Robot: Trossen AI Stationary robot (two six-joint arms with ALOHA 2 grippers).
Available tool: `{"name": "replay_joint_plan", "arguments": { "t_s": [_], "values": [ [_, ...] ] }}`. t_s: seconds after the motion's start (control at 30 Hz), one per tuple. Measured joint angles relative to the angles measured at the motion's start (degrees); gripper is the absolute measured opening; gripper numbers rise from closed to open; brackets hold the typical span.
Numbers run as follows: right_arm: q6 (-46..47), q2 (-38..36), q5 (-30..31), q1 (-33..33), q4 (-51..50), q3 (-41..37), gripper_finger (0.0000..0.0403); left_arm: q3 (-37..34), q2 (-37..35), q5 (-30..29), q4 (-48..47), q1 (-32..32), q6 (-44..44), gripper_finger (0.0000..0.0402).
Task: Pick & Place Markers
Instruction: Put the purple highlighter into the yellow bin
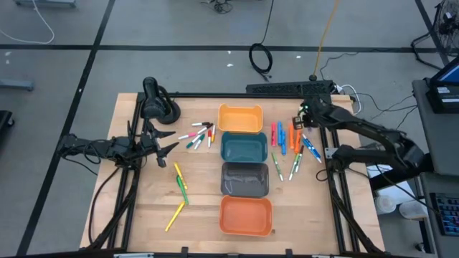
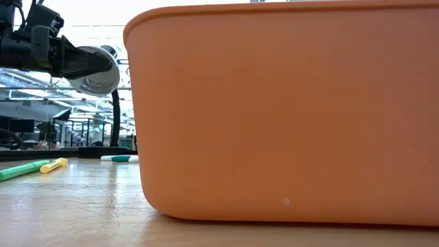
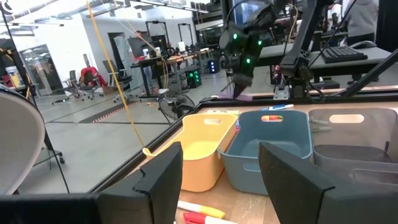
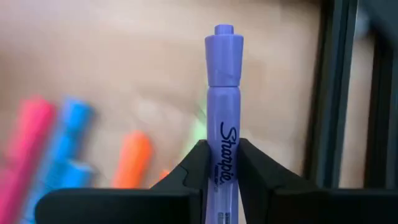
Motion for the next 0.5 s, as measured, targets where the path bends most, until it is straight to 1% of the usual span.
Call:
{"name": "replay_joint_plan", "arguments": {
  "t_s": [0.07, 0.2, 0.33, 0.5],
  "values": [
    [-1.5, -2.7, -0.5, 1.1, 2.7, 0.0, 0.0046, 0.0, 0.0, 0.0, 0.0, 0.0, 0.0, 0.0214],
    [-4.6, -5.8, -6.2, 3.9, 12.0, 0.0, 0.0049, 0.0, 0.0, 0.0, 0.0, 0.0, 0.0, 0.0214],
    [-8.7, -6.2, -13.2, 8.1, 22.2, 0.1, 0.0049, 0.0, 0.0, 0.0, 0.0, 0.0, 0.0, 0.0214],
    [-18.3, -5.4, -21.6, 14.1, 31.2, 0.1, 0.0048, 0.0, 0.0, 0.0, 0.0, 0.0, 0.0, 0.0214]
  ]
}}
